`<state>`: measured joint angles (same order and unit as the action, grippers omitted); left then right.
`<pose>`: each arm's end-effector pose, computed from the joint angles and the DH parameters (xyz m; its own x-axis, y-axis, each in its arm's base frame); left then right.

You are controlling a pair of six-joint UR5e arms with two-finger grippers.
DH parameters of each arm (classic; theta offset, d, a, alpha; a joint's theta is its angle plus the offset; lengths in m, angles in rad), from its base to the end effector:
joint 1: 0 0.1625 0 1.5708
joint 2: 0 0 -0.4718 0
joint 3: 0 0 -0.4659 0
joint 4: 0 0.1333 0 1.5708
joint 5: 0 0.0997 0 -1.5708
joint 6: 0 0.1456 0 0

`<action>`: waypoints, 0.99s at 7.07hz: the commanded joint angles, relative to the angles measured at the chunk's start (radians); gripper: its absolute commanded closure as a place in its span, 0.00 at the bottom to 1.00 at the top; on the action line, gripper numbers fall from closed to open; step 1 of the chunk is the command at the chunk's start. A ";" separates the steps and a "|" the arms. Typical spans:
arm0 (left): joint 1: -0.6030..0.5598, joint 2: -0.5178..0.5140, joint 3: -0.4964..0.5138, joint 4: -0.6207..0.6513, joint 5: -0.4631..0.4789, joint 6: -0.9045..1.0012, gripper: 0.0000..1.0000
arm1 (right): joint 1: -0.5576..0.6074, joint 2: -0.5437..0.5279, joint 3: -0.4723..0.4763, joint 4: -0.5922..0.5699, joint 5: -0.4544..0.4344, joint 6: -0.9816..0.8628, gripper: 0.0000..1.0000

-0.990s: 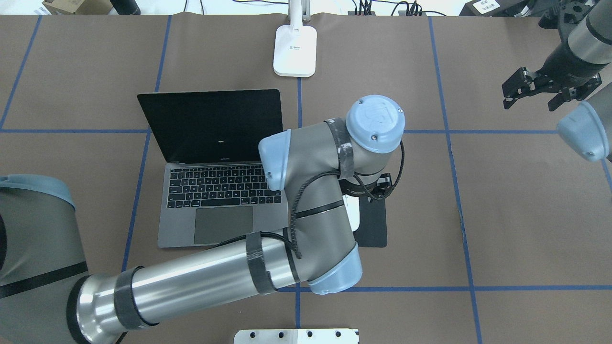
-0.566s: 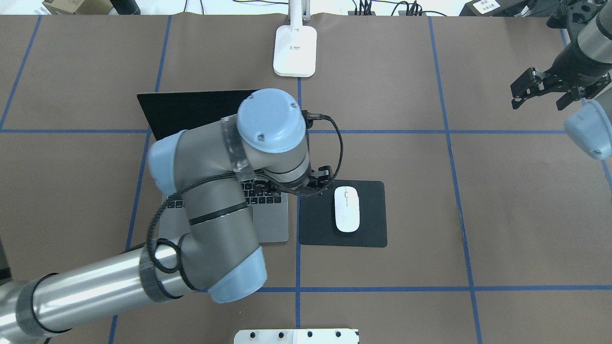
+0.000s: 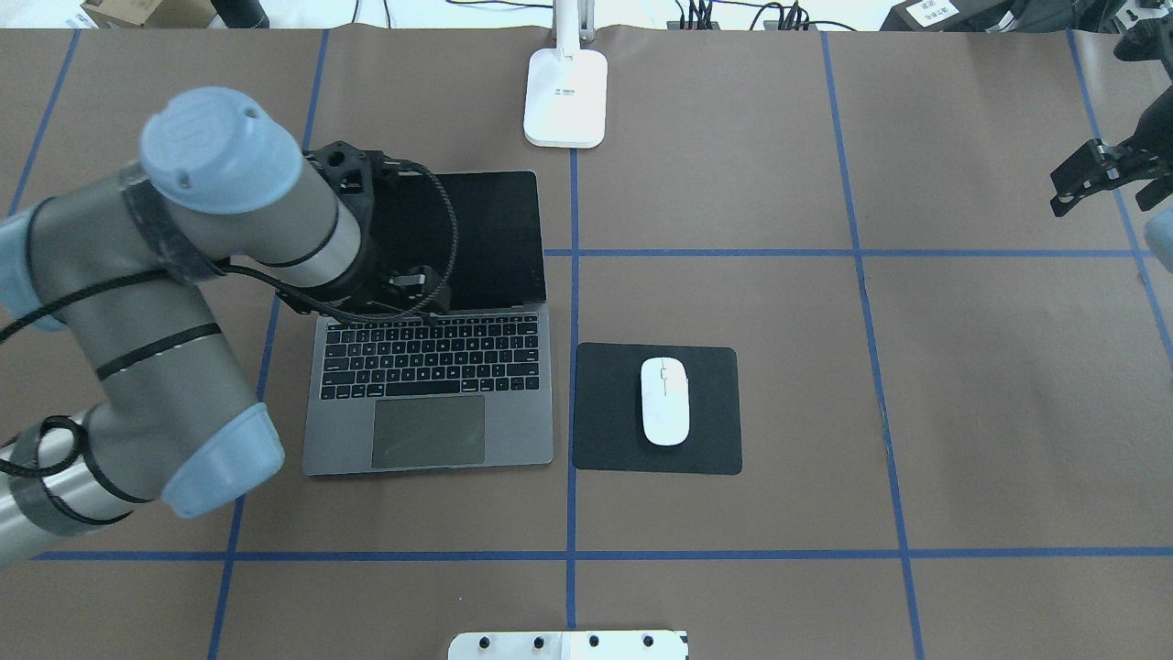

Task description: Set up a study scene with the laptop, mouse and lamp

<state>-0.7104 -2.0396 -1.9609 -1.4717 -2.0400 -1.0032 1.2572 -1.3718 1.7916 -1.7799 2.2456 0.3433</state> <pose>0.4709 -0.4941 0.2561 0.6492 0.0741 -0.7570 -0.0041 0.9956 0.0939 -0.1572 -0.6218 0.5254 0.7630 -0.0308 0.6457 0.0476 0.9988 -0.0087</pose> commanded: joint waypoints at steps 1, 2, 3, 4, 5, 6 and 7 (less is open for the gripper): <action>-0.119 0.230 -0.099 -0.015 -0.032 0.185 0.01 | 0.059 -0.078 -0.017 0.005 0.019 -0.120 0.01; -0.191 0.293 -0.104 -0.019 -0.037 0.198 0.01 | 0.095 -0.091 -0.026 0.005 0.046 -0.142 0.01; -0.299 0.350 -0.095 -0.018 -0.092 0.318 0.01 | 0.108 -0.087 -0.021 0.008 0.051 -0.150 0.01; -0.440 0.419 -0.060 -0.018 -0.183 0.547 0.01 | 0.132 -0.102 -0.023 0.007 0.046 -0.153 0.01; -0.571 0.453 0.021 -0.019 -0.218 0.789 0.01 | 0.183 -0.118 -0.017 0.008 0.055 -0.153 0.01; -0.671 0.452 0.113 -0.019 -0.218 0.937 0.01 | 0.186 -0.153 -0.018 0.008 0.052 -0.155 0.01; -0.746 0.450 0.193 -0.044 -0.219 1.018 0.01 | 0.194 -0.156 0.003 0.026 0.055 -0.155 0.01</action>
<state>-1.3477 -1.5949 -1.8669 -1.4970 -2.2505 -0.1289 1.4375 -1.5118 1.7784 -1.7674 2.2986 0.1896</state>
